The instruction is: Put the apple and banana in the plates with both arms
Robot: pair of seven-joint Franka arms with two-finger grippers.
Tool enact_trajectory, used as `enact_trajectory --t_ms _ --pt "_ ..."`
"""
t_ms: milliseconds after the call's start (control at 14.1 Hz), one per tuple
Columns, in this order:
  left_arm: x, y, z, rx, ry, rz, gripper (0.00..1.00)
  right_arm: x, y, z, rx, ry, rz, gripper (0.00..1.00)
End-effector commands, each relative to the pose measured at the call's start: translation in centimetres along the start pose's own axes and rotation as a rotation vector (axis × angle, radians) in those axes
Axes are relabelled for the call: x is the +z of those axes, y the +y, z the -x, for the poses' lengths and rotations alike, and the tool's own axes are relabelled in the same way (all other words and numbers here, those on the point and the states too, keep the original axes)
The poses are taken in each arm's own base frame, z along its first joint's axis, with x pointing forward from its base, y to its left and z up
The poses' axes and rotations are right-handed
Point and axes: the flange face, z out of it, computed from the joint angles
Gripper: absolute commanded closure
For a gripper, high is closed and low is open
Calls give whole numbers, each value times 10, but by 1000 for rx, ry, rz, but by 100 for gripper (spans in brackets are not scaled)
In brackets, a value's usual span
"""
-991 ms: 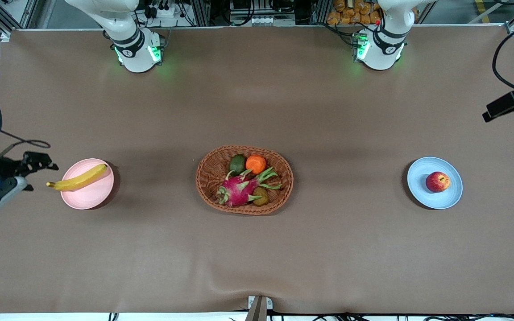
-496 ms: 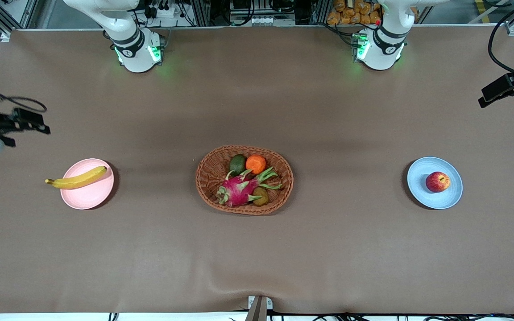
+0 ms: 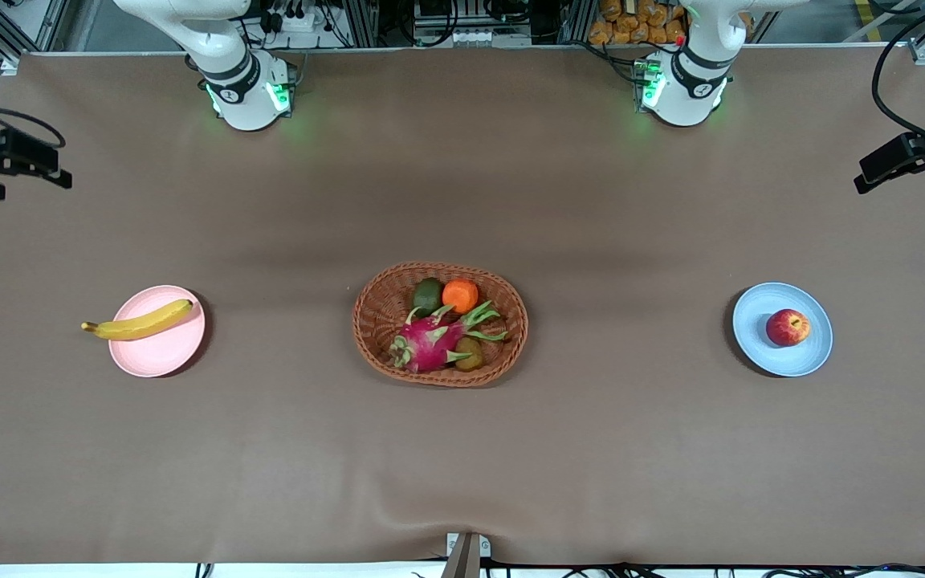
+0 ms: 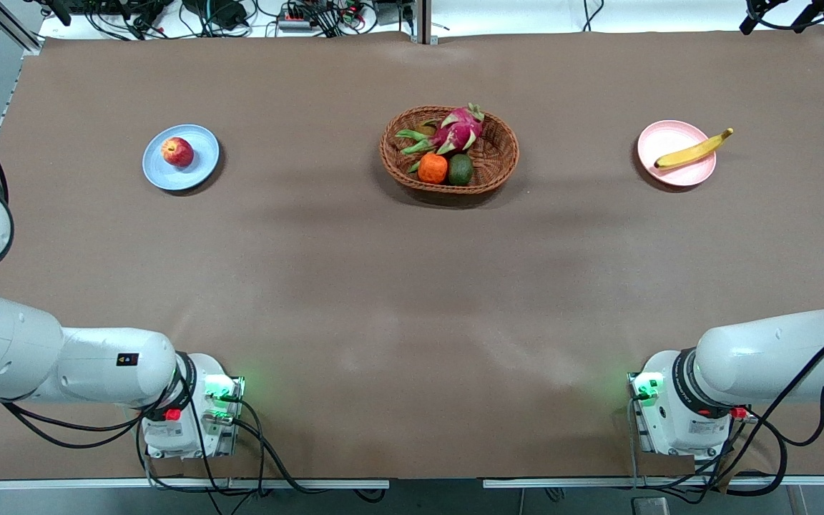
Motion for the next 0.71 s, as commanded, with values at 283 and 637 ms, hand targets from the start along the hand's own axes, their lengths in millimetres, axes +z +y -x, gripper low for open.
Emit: enact_trajectory --t_ms 283,637 --pt "-7 -10 8 7 5 2 0 -4 -14 9 50 22 60 0" --pt "-5 -20 8 -11 -14 -2 0 -14 -11 8 59 45 60 0"
